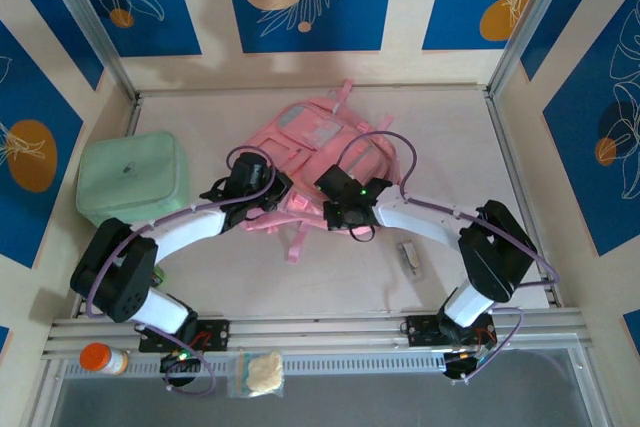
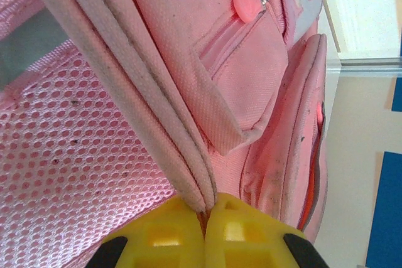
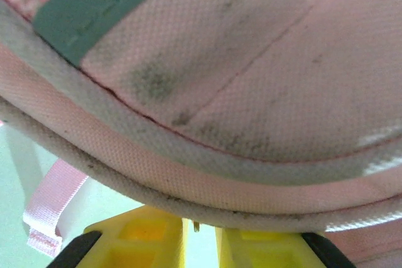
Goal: Pack books, pencil case, and school supplies into a backpack
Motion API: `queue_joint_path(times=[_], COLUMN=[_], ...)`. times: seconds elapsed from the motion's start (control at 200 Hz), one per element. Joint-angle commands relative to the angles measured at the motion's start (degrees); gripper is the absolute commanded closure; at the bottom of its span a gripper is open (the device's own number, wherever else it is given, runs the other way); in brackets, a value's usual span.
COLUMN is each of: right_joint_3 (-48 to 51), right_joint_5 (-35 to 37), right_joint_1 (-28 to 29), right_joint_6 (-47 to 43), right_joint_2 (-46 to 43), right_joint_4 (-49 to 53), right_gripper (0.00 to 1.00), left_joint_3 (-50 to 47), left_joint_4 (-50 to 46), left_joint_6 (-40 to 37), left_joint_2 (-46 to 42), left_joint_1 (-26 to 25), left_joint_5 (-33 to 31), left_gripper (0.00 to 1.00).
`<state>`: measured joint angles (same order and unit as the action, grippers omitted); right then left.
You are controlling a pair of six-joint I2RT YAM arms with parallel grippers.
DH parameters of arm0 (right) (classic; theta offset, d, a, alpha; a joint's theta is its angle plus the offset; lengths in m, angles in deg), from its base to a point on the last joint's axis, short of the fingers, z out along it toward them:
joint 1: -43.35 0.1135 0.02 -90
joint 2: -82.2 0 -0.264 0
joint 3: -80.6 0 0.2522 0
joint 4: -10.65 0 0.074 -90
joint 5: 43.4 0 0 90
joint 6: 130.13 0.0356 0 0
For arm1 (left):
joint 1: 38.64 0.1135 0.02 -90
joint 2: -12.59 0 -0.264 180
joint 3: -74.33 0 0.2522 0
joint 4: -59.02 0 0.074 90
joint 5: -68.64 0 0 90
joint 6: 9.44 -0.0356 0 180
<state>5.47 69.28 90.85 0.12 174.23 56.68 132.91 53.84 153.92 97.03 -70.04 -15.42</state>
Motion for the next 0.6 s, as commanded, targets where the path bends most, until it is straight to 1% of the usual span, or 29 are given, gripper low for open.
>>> queue_joint_path(times=[0.0,0.12,0.395,0.595], right_joint_3=[-1.83,-1.67,-3.33,-3.38], right_joint_5=[3.33,2.72,5.71,6.67], right_joint_1=[-0.67,-0.27,1.34,1.42], right_joint_6=[-2.61,-5.31,-6.24,-7.19], right_joint_2=[1.69,2.85,4.50,3.33], right_joint_4=[-2.38,-5.36,-7.64,-7.15], right_gripper=[0.80,0.79,0.79,0.92], left_joint_3=[0.24,0.09,-0.85,-0.95], left_joint_4=[2.03,2.65,3.66,3.39], left_joint_6=[-1.26,-0.85,-0.05,-0.45], left_joint_2=[-1.66,-1.39,-1.34,-0.86], left_joint_1=[0.83,0.73,0.38,0.55], left_joint_5=[-0.88,-0.83,-1.45,-1.21], left_gripper=[1.00,1.00,1.00,1.00])
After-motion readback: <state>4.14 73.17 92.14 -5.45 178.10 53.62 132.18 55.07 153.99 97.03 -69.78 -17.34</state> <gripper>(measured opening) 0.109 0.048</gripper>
